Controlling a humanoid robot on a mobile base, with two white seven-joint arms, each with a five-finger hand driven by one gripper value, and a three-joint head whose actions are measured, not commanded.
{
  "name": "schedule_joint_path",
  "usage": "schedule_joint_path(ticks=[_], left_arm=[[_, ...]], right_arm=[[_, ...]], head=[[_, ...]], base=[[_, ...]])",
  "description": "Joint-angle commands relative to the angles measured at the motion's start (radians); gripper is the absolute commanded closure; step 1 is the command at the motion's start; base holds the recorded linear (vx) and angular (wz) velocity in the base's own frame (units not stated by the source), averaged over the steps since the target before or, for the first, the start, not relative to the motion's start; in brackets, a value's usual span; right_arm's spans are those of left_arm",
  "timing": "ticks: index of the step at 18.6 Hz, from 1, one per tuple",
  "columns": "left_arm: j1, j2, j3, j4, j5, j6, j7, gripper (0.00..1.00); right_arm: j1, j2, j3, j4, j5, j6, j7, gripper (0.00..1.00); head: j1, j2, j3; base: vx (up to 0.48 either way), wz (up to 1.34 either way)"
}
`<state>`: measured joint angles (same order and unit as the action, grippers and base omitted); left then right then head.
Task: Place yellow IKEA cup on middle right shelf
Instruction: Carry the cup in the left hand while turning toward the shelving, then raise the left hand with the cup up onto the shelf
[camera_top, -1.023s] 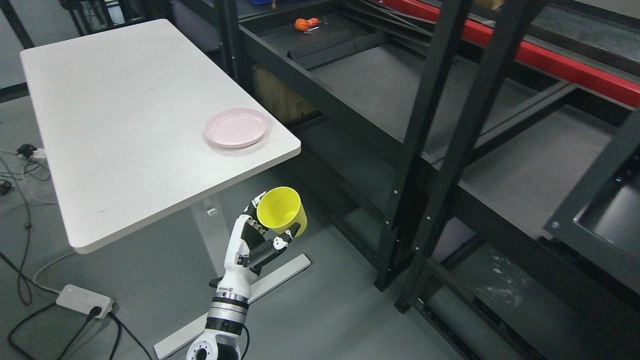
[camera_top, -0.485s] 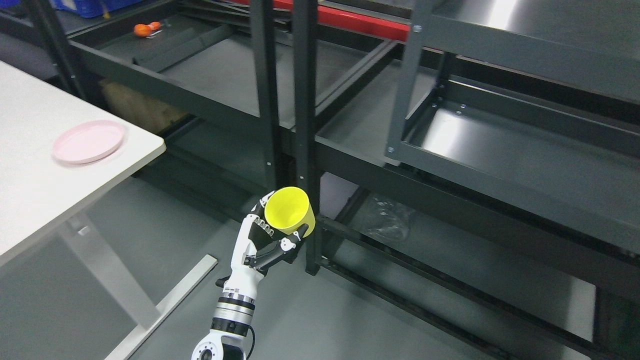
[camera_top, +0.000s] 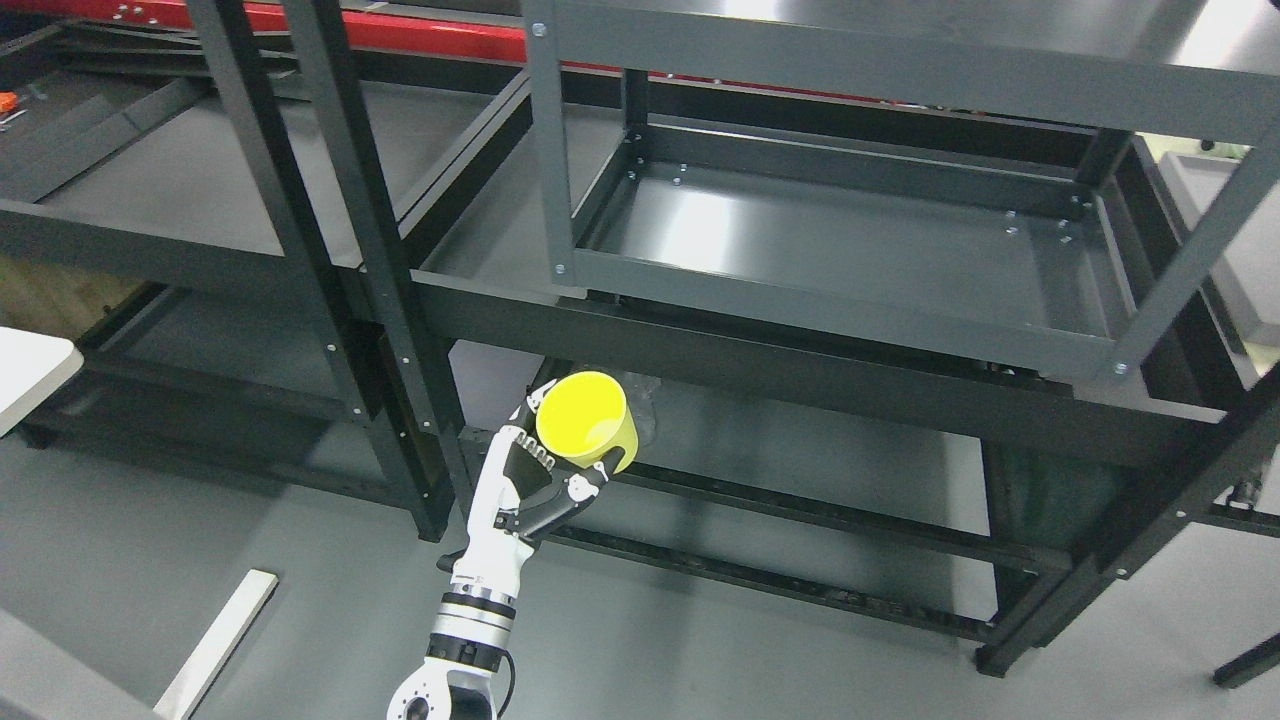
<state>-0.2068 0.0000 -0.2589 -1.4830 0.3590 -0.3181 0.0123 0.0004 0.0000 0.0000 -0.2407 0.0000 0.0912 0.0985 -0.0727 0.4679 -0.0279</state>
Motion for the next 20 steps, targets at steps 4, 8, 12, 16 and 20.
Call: schedule_joint_path(ticks=[4,8,12,16,20], left_arm=[[-0.011,0.017,-0.010,-0.026,0.000,0.001,0.000,0.98],[-0.042,0.017,-0.008,-0.030,0.000,-0.001,0.000,0.98],[-0.111,0.017,-0.006,-0.043,0.000,-0.001,0.000,0.98],[-0.175,0.017,-0.010,-0.077,-0.002,-0.001,0.000,0.98],[-0.281,0.017,-0.010,-0.105,-0.020,0.001,0.002,0.98]], right_arm=[[0.010,-0.017,0.017,0.000,-0.025,0.001,-0.215,0.01],[0.010,-0.017,0.017,0.000,-0.025,0.001,-0.215,0.00],[0.010,-0.017,0.017,0.001,-0.025,0.001,-0.215,0.01],[0.010,-0.017,0.017,0.000,-0.025,0.001,-0.215,0.01],[0.010,-0.017,0.017,0.000,-0.025,0.001,-0.215,0.01]], head=[[0.0000,0.000,0.000],[0.0000,0.000,0.000],[0.0000,0.000,0.000],[0.0000,0.000,0.000],[0.0000,0.000,0.000]], base=[[-0.020,-0.33],[-0.001,-0.09],[0.005,0.00],[0.044,-0.11],[0.078,-0.23]])
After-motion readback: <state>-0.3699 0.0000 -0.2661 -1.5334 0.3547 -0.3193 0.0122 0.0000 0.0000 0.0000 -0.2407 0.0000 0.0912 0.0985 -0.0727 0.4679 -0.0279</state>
